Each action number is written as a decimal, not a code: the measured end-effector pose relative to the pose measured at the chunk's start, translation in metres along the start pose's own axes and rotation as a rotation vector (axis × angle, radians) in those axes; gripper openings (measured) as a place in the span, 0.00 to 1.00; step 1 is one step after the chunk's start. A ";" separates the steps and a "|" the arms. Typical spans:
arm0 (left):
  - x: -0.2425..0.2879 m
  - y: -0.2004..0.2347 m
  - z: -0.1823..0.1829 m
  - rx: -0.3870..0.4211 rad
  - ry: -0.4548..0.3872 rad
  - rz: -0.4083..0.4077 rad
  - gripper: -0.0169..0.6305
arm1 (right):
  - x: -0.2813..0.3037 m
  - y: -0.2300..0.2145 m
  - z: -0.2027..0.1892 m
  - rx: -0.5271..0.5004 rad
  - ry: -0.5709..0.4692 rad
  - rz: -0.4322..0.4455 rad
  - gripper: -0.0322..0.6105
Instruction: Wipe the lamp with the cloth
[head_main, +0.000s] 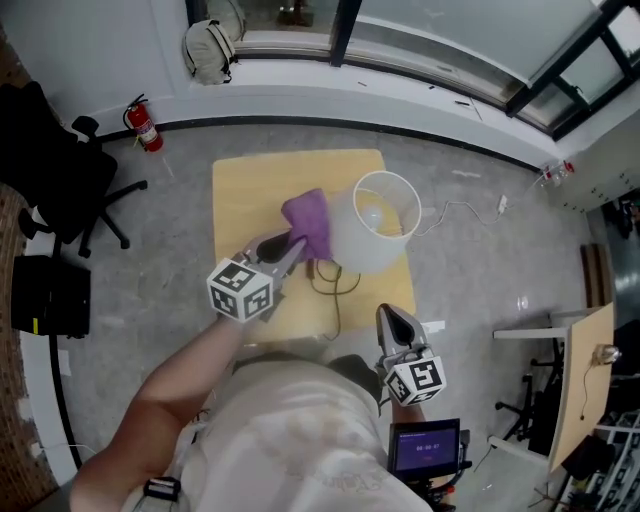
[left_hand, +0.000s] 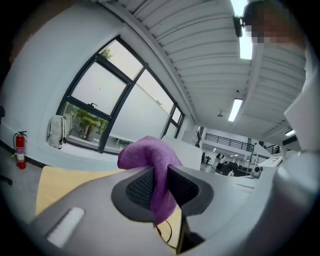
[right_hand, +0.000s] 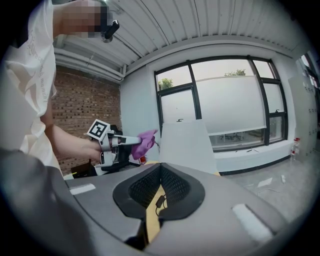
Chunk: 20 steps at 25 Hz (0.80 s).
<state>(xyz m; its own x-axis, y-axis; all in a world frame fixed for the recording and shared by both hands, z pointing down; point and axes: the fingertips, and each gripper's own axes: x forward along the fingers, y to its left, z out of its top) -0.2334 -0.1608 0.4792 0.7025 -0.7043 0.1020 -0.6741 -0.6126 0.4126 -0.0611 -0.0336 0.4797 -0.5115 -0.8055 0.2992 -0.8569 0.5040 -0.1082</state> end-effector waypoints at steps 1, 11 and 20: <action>0.005 -0.005 0.011 0.003 -0.022 -0.020 0.14 | -0.001 0.000 0.001 -0.002 -0.005 -0.002 0.07; 0.051 -0.029 0.024 0.017 -0.035 -0.099 0.14 | -0.026 -0.019 -0.003 0.018 -0.011 -0.070 0.07; 0.062 -0.004 -0.012 0.007 0.078 -0.009 0.14 | -0.037 -0.025 -0.014 0.044 -0.003 -0.104 0.07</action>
<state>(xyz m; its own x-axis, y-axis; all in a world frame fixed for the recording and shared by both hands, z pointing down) -0.1845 -0.1972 0.4950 0.7241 -0.6688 0.1682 -0.6689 -0.6218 0.4072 -0.0198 -0.0126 0.4845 -0.4198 -0.8539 0.3077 -0.9074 0.4033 -0.1186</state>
